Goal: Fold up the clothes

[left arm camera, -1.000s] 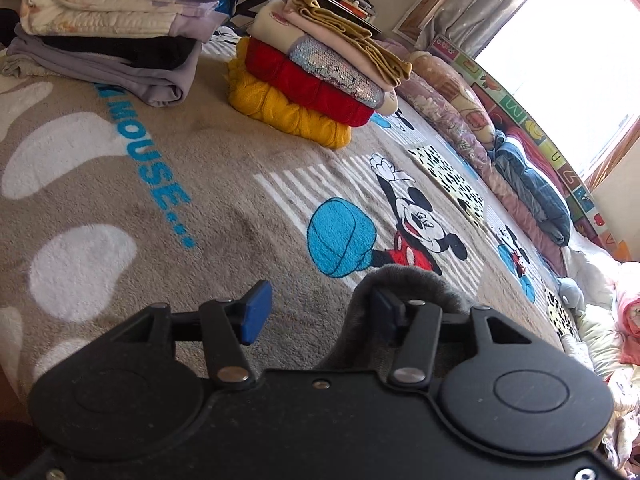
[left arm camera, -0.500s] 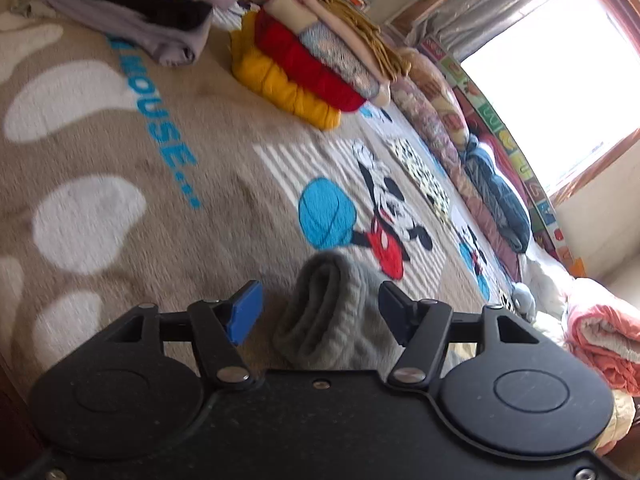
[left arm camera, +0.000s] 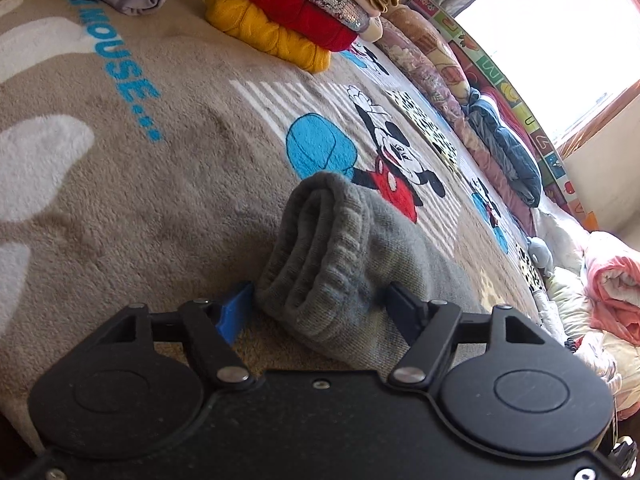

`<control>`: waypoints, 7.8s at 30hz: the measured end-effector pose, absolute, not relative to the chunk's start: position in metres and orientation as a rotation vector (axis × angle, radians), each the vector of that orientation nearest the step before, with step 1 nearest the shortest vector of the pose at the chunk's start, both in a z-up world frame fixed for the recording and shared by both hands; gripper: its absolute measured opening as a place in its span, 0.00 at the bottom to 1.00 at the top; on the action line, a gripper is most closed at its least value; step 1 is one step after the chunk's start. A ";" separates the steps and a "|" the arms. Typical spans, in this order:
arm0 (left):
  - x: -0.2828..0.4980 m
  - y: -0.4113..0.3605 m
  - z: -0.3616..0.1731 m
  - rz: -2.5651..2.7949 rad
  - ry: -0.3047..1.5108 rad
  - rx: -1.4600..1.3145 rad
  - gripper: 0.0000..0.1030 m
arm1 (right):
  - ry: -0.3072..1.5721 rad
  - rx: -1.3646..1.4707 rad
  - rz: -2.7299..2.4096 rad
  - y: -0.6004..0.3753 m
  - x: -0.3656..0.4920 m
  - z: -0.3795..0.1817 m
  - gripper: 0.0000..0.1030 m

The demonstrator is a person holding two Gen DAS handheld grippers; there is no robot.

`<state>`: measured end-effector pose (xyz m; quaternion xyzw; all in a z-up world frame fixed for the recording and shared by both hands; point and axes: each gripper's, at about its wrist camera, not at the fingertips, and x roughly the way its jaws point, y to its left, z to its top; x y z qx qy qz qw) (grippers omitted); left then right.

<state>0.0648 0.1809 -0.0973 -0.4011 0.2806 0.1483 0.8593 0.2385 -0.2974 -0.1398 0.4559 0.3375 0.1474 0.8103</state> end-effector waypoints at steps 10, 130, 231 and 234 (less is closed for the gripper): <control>0.084 0.186 -0.100 0.311 0.582 -0.807 0.71 | 0.721 0.976 0.278 -0.279 0.304 -0.142 1.00; 0.158 0.245 -0.080 0.079 0.440 -1.050 0.11 | 0.523 1.242 0.225 -0.350 0.234 -0.120 0.07; 0.199 0.243 -0.097 0.192 0.624 -0.698 0.20 | 0.711 0.638 0.162 -0.310 0.347 -0.123 0.17; 0.194 0.242 -0.088 0.247 0.586 -0.637 0.22 | 0.672 0.582 0.155 -0.312 0.337 -0.107 0.31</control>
